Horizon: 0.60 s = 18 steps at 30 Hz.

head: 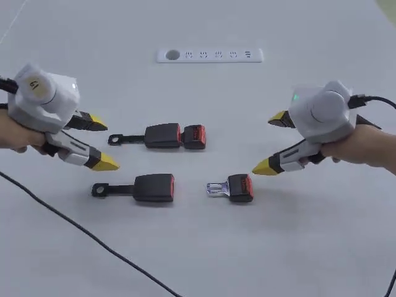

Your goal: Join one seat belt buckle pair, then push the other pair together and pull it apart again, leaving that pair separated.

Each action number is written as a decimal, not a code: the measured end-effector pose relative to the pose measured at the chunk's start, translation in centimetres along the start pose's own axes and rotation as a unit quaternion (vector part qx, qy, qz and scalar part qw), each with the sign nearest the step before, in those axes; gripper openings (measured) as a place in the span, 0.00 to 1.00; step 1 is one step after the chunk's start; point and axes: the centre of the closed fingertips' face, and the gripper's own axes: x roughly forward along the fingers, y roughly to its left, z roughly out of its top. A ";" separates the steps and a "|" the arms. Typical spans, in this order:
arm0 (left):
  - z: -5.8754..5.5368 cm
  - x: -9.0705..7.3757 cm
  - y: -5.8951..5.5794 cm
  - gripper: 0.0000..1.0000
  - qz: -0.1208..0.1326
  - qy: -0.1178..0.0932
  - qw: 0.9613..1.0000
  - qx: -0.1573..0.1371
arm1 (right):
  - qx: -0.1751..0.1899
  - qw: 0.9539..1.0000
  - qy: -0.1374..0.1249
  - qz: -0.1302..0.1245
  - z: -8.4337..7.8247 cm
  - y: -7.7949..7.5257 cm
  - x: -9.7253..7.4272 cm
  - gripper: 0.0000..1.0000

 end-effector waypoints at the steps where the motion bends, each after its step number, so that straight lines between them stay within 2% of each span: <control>1: -0.1 -0.2 -0.2 0.63 0.004 -0.009 1.000 -0.005 | 0.004 1.000 -0.002 -0.004 -0.3 0.2 -0.3 0.72; 4: -0.6 -1.2 -1.0 0.65 0.015 -0.034 0.999 -0.016 | 0.017 1.000 -0.014 -0.013 -1.0 0.9 -1.1 0.74; 7: -0.9 -2.0 -2.3 0.69 0.027 -0.072 0.996 -0.036 | 0.028 0.999 -0.026 -0.021 -1.6 1.9 -1.8 0.77; 11: -1.9 -2.7 -4.1 0.74 0.040 -0.092 0.994 -0.036 | 0.035 0.998 -0.041 -0.033 -2.3 3.3 -2.6 0.81; 13: -2.0 -2.8 -4.6 0.76 0.045 -0.102 0.993 -0.039 | 0.044 0.997 -0.053 -0.040 -2.3 4.1 -2.8 0.83; 15: -2.2 -3.0 -5.4 0.78 0.058 -0.120 0.990 -0.046 | 0.048 0.996 -0.063 -0.047 -2.3 4.8 -3.0 0.85; 18: -2.8 -3.1 -6.3 0.81 0.072 -0.128 0.988 -0.049 | 0.055 0.994 -0.076 -0.052 -2.3 5.9 -3.2 0.89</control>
